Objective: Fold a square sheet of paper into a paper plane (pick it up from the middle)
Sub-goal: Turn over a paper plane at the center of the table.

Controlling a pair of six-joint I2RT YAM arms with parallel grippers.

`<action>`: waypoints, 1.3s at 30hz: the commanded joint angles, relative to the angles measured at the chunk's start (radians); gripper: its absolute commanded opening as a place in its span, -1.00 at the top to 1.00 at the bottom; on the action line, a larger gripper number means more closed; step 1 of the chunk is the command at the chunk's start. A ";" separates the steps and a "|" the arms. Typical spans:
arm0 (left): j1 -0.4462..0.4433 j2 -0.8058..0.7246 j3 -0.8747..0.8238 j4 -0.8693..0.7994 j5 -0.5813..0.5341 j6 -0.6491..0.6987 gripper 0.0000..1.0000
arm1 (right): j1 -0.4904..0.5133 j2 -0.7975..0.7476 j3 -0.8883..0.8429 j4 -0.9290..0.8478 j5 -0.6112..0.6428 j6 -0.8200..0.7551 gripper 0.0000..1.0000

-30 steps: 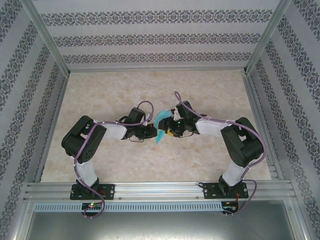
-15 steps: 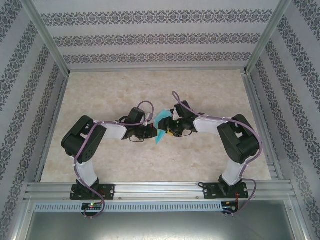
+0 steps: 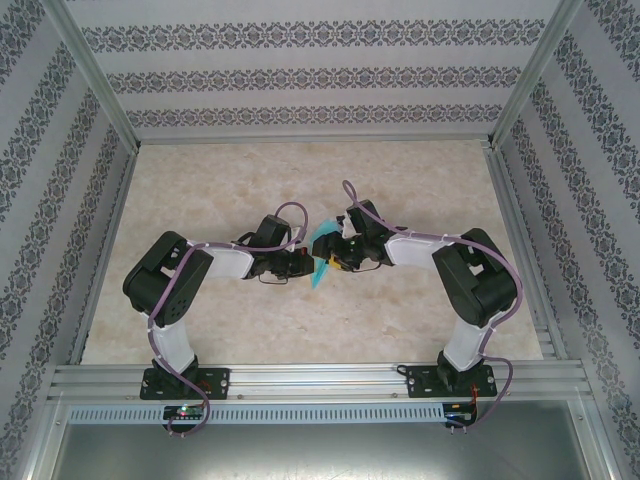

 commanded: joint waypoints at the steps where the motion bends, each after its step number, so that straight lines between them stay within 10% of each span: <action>1: 0.006 -0.006 -0.001 0.004 0.021 0.008 0.87 | 0.014 0.030 0.007 0.022 -0.018 0.020 -0.10; 39: 0.020 -0.063 -0.020 0.093 0.099 -0.088 0.80 | 0.024 0.002 0.001 -0.101 0.088 -0.044 0.86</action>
